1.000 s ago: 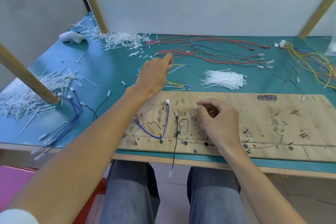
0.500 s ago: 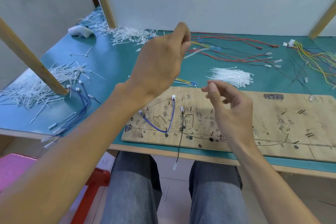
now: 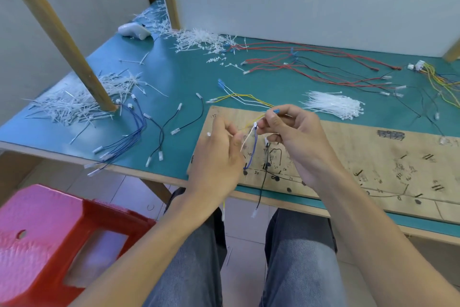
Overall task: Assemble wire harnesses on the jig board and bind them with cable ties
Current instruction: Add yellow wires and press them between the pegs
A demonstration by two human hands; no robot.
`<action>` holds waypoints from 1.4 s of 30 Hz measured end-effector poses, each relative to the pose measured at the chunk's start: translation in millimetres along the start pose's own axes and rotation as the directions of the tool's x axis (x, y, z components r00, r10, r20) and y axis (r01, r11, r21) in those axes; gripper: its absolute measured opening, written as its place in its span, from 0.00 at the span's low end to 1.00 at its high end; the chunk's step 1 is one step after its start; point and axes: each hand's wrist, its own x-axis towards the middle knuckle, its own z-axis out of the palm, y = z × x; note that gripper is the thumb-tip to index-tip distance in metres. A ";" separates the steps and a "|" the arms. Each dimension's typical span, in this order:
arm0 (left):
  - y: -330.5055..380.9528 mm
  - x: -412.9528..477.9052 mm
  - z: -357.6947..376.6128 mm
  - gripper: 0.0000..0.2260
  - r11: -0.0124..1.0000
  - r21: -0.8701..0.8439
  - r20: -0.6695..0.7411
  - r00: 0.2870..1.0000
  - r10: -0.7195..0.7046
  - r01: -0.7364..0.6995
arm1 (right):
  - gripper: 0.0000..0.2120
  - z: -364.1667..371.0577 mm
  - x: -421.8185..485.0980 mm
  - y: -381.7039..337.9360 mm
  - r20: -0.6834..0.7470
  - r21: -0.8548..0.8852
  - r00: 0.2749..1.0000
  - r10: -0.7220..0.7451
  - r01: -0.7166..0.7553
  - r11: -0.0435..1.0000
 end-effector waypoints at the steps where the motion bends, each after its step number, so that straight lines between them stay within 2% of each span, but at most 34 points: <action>1: -3.4 -2.7 -0.4 0.06 0.999 0.019 0.023 0.999 -0.028 0.028 | 0.04 0.3 4.9 -0.2 0.004 -0.041 1.000 0.011 -0.011 0.999; 5: -11.5 -11.2 -1.3 0.06 0.995 0.074 0.043 0.997 -0.067 0.064 | 0.05 2.2 25.5 0.4 0.033 -0.247 0.999 0.040 -0.031 0.969; 8: -12.3 -16.8 2.3 0.04 0.989 0.136 -0.015 0.998 -0.061 0.062 | 0.04 4.3 39.1 5.3 0.042 -0.370 0.998 0.039 -0.021 0.929; 10: -10.9 -20.6 6.3 0.03 0.985 0.166 -0.033 0.998 -0.046 0.050 | 0.03 6.8 47.6 8.9 0.064 -0.515 0.997 -0.032 0.060 0.855; 12: -10.0 -23.1 10.8 0.04 0.980 0.197 -0.030 0.999 -0.033 0.038 | 0.02 9.7 54.2 12.2 0.112 -0.657 0.989 -0.100 0.149 0.739; 15: -11.4 -25.2 16.3 0.05 0.970 0.238 -0.038 0.999 -0.032 0.040 | 0.02 10.5 61.9 17.8 0.120 -0.770 0.981 -0.153 0.189 0.610; 21: -15.6 -28.1 18.8 0.03 0.945 0.326 -0.037 0.999 -0.026 0.037 | 0.07 13.0 63.2 22.3 0.128 -0.809 0.972 -0.198 0.218 0.546; 27: -17.6 -31.3 17.7 0.05 0.925 0.380 0.015 0.999 -0.032 0.024 | 0.07 10.9 66.3 27.4 0.111 -0.800 0.975 -0.193 0.203 0.565; 33: -18.8 -41.2 12.4 0.10 0.936 0.351 0.051 0.998 -0.040 0.020 | 0.09 12.8 60.5 30.4 0.135 -0.858 0.972 -0.195 0.213 0.467; 35: -20.2 -44.1 10.3 0.10 0.940 0.338 0.099 0.993 -0.070 0.033 | 0.12 13.7 51.7 28.3 0.178 -0.877 0.963 -0.202 0.248 0.412; 38: -22.8 -45.9 6.6 0.11 0.968 0.241 0.142 0.984 -0.107 0.071 | 0.12 13.0 23.5 25.0 0.306 -0.810 0.922 -0.238 0.384 0.443; 42: -21.6 -44.8 5.0 0.10 0.987 0.148 0.149 0.985 -0.089 0.067 | 0.12 9.5 -13.5 25.7 0.456 -0.774 0.875 -0.160 0.479 0.415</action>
